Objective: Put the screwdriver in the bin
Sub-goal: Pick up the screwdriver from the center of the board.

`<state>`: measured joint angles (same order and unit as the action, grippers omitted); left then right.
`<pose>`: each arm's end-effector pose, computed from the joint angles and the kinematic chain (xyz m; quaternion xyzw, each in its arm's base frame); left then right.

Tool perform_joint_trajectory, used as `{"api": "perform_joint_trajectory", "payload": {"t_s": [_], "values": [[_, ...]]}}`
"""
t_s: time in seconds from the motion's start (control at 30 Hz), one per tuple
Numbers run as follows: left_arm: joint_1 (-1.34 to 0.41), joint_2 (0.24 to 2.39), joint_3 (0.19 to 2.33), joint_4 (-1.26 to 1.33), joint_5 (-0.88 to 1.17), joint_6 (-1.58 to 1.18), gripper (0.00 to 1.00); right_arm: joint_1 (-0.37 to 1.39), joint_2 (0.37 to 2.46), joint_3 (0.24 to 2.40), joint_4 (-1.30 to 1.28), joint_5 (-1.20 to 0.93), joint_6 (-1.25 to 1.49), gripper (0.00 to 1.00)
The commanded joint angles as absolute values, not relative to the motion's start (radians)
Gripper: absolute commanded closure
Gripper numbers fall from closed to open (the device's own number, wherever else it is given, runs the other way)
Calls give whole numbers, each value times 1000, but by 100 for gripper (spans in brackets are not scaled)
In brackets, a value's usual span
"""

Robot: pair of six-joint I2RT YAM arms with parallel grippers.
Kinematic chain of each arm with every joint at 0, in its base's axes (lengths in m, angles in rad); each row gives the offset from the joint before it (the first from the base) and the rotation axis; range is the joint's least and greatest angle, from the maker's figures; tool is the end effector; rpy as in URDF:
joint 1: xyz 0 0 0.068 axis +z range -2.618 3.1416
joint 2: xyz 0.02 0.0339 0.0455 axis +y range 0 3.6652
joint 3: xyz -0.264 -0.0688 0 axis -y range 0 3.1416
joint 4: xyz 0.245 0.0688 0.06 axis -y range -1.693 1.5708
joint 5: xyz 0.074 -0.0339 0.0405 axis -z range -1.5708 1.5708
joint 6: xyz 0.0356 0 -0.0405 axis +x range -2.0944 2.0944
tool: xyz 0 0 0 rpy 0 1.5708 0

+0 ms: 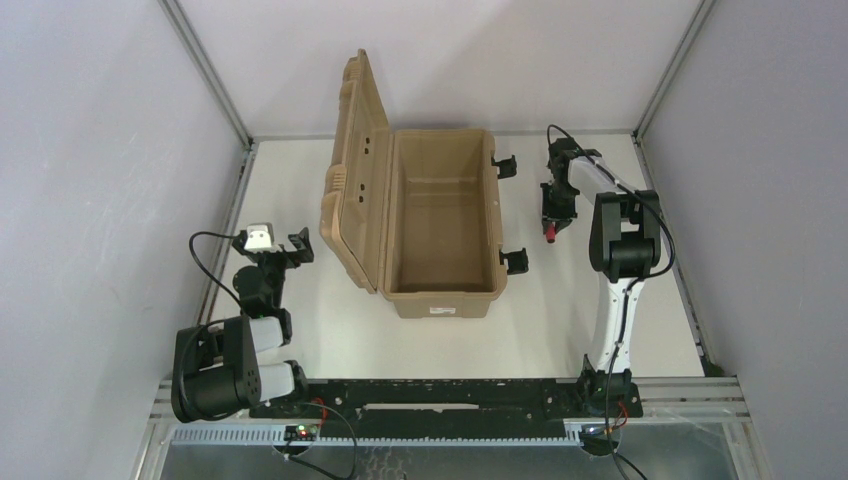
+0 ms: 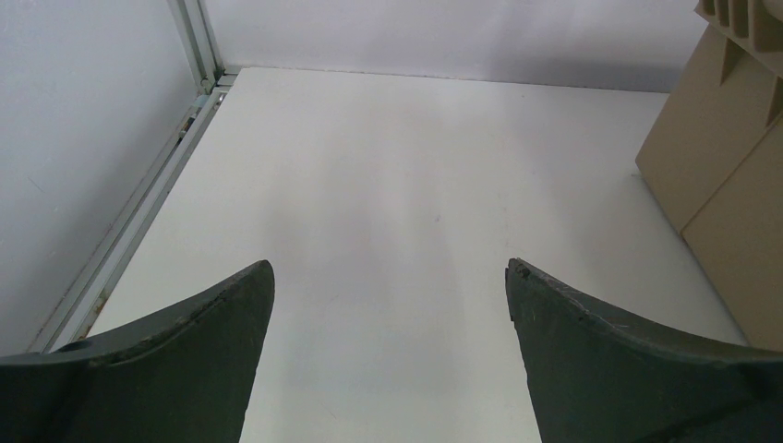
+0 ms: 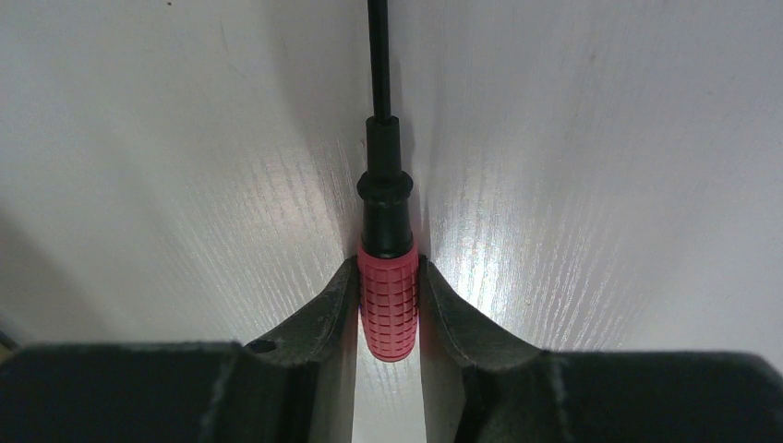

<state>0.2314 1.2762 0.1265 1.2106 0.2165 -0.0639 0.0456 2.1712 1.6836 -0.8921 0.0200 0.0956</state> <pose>0.2031 0.0400 0.1737 -0.0224 0.6854 -0.0132 0.7277 0.4341 0.0191 0.1620 0.0258 0.9951 -0.0032 0.0959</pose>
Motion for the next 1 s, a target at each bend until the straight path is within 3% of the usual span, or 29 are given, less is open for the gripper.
{"api": "perform_joint_trajectory", "payload": {"t_s": [0.0, 0.3, 0.97], "values": [[231, 1275, 109, 1249, 225, -71, 0, 38, 2187, 1678, -876, 37, 102, 76], [232, 1274, 109, 1249, 224, -71, 0, 9, 2137, 1678, -862, -158, 114, 81], [232, 1274, 110, 1249, 224, -71, 0, -97, 2012, 1745, -819, -547, 253, 81]]}}
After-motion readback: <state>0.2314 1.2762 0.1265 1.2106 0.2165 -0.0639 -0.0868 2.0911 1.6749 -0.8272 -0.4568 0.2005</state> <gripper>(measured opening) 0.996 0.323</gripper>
